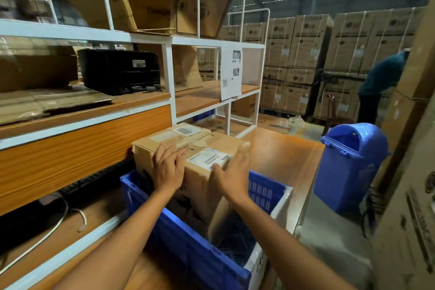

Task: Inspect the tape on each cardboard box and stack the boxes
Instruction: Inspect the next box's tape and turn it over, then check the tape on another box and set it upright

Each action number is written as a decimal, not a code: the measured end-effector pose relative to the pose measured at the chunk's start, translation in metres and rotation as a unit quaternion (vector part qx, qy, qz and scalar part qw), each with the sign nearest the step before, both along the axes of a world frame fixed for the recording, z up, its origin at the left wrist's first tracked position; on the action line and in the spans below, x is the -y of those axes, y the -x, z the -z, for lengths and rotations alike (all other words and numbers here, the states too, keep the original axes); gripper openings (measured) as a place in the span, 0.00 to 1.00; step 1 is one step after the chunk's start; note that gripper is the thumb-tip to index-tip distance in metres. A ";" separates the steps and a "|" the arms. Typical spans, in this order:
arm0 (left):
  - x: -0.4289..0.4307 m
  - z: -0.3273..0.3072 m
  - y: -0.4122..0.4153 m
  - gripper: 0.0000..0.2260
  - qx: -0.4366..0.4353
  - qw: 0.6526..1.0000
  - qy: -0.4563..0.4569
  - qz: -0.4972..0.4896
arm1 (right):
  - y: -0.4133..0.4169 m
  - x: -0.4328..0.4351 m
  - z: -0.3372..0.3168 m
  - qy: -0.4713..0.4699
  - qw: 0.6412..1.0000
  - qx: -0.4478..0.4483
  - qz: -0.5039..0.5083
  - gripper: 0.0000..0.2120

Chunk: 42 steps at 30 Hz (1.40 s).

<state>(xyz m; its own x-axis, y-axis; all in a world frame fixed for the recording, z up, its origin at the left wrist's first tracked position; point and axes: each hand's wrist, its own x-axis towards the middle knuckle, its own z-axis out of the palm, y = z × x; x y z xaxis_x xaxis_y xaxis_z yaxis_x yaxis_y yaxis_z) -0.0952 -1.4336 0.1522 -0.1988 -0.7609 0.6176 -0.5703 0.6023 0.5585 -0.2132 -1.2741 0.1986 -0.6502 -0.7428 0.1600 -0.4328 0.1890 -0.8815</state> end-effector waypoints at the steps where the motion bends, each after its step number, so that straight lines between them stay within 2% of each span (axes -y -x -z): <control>1: -0.001 -0.001 -0.001 0.32 0.013 1.000 -0.002 -0.001 | -0.004 -0.002 0.001 0.025 0.994 -0.110 -0.004 0.31; 3: -0.004 -0.002 -0.003 0.31 0.039 0.999 -0.009 -0.008 | -0.007 -0.009 0.001 0.036 0.970 -0.236 -0.046 0.18; 6: -0.013 -0.010 -0.006 0.28 0.072 0.997 -0.017 0.002 | 0.000 -0.013 0.010 0.023 0.954 -0.295 -0.054 0.18; 9: -0.027 -0.021 -0.004 0.29 0.075 0.996 0.027 0.046 | 0.007 -0.013 0.013 0.012 0.950 -0.305 -0.071 0.19; 11: -0.040 -0.032 0.002 0.30 0.090 0.990 0.046 0.094 | 0.009 -0.014 0.011 0.001 0.951 -0.298 -0.087 0.20; 15: -0.061 -0.047 0.011 0.27 0.150 0.977 -0.009 0.153 | 0.013 -0.018 0.010 -0.004 0.967 -0.230 -0.114 0.22; 17: -0.069 -0.055 0.009 0.22 0.096 0.980 -0.024 0.172 | 0.011 -0.027 0.007 0.030 0.981 -0.151 -0.117 0.23; 19: -0.087 -0.069 0.001 0.21 0.002 0.979 -0.038 0.199 | 0.007 -0.042 0.000 0.088 0.988 -0.070 -0.106 0.25; 23: -0.139 -0.083 -0.020 0.26 -0.204 0.936 -0.083 0.274 | -0.007 -0.090 -0.008 0.176 0.982 0.041 -0.047 0.32; 25: -0.169 -0.074 -0.029 0.26 -0.243 0.916 -0.103 0.301 | -0.020 -0.124 -0.003 0.197 0.978 0.069 -0.012 0.31; 26: -0.185 -0.066 -0.032 0.26 -0.248 0.910 -0.111 0.312 | -0.027 -0.143 0.004 0.213 0.974 0.080 0.003 0.26; 28: -0.216 -0.047 -0.036 0.27 -0.250 0.894 -0.138 0.346 | -0.044 -0.186 0.016 0.241 0.964 0.106 0.035 0.16; 29: -0.232 -0.037 -0.037 0.28 -0.246 0.885 -0.153 0.364 | -0.051 -0.209 0.024 0.243 0.962 0.110 0.057 0.16; 32: -0.283 -0.005 -0.034 0.28 -0.227 0.857 -0.206 0.415 | -0.069 -0.281 0.055 0.225 0.959 0.113 0.132 0.19; 35: -0.338 0.029 -0.023 0.25 -0.203 0.820 -0.288 0.450 | -0.082 -0.354 0.086 0.201 0.943 0.137 0.225 0.21; 39: -0.432 0.062 0.002 0.20 -0.114 0.774 -0.343 0.520 | -0.094 -0.459 0.113 0.212 0.895 0.170 0.354 0.16; 42: -0.518 0.073 0.019 0.26 -0.058 0.724 -0.361 0.585 | -0.106 -0.546 0.124 0.220 0.849 0.176 0.447 0.13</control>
